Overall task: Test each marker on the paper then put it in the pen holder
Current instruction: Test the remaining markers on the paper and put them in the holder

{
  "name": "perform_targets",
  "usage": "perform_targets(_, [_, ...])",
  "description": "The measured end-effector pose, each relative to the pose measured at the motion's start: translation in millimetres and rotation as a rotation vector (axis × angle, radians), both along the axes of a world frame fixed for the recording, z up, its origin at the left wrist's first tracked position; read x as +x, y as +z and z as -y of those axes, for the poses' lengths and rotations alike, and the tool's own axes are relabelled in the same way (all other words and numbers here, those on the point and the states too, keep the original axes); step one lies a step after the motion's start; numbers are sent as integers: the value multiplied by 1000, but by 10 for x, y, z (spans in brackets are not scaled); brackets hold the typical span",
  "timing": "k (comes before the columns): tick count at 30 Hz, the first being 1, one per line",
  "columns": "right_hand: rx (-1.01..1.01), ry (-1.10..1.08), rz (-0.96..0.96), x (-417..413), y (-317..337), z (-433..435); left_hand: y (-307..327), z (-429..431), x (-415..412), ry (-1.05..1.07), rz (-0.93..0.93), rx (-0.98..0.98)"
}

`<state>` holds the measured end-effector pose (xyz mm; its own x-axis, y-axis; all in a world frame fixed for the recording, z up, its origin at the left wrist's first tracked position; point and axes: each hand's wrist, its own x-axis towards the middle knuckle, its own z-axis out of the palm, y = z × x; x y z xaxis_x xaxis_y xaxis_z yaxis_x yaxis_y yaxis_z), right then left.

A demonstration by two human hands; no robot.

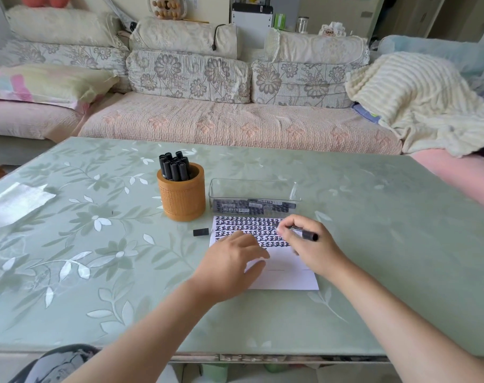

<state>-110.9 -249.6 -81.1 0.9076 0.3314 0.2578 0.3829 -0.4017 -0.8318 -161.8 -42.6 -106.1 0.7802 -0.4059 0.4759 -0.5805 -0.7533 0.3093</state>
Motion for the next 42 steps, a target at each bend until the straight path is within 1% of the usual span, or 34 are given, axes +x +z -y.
perform_targets(3, [196, -9, -227, -26, -30, -8, -99, 63, -31, 3, -6, 24])
perform_targets(5, [208, -27, -275, -26, -77, -27, -129, 71, -47, 15, -16, 32])
perform_targets(10, [153, -137, -267, 39, -211, -97, -122, 79, -50, 23, -15, 77])
perform_targets(12, [133, -138, -241, 69, -262, -99, -132, 78, -49, 25, -11, 78])
perform_targets(15, [49, -137, -155, 126, -336, -76, -148, 78, -49, 33, -8, 70])
perform_targets(21, [26, -105, -91, 143, -370, -56, -165, 86, -48, 41, 13, 72])
perform_targets(28, [-18, -102, -105, 129, -380, -77, -165, 91, -50, 45, 28, 72])
perform_targets(36, [-6, -76, -84, 97, -366, -66, -163, 90, -45, 51, 21, 69])
perform_targets(42, [23, -49, -117, 118, -362, -46, -173, 88, -40, 51, 14, 68])
